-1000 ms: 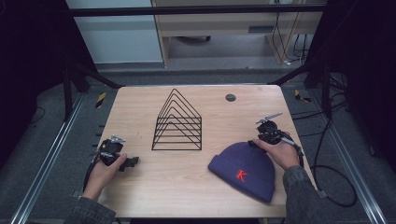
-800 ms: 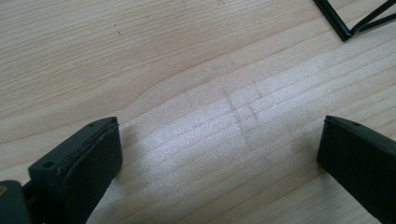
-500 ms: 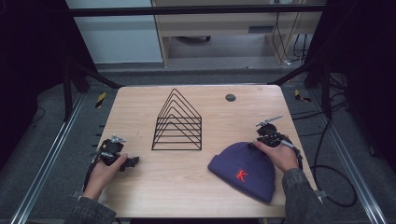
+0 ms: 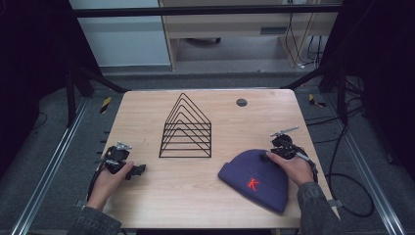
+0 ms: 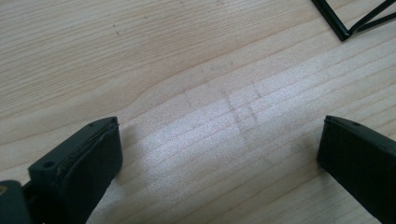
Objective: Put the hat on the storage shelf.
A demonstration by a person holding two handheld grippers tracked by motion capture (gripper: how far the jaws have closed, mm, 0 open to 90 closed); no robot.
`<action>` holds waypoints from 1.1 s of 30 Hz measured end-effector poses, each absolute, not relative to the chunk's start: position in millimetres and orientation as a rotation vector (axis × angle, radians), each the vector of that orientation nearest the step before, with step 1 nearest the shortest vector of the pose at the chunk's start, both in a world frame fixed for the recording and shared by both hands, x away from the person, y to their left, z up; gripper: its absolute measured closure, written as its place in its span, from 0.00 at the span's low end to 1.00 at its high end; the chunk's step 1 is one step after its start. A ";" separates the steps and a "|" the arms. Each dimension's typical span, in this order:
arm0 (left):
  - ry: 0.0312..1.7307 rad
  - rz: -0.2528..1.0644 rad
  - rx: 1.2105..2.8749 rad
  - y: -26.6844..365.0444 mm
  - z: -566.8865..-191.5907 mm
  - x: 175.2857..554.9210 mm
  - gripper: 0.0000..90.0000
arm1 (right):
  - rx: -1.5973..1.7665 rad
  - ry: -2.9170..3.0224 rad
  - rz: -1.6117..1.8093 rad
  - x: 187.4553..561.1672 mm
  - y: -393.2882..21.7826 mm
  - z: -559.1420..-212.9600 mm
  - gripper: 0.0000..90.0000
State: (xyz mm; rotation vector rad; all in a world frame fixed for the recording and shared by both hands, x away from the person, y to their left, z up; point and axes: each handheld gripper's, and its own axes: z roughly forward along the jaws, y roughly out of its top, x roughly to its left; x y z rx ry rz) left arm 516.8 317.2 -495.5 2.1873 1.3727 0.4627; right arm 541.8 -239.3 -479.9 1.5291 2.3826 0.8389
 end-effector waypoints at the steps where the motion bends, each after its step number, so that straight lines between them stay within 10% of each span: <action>1: 1.372 0.462 2.188 317.1 -495.5 516.8 0.00 | 1.531 2.389 0.835 541.3 -239.8 -480.7 0.46; 16: 1.372 0.462 2.189 317.1 -495.4 516.9 0.00 | 1.475 2.407 0.895 535.1 -239.6 -479.2 0.83; 33: 1.335 0.502 2.184 319.3 -486.8 517.1 0.05 | 1.274 2.352 1.005 503.1 -231.3 -438.1 0.88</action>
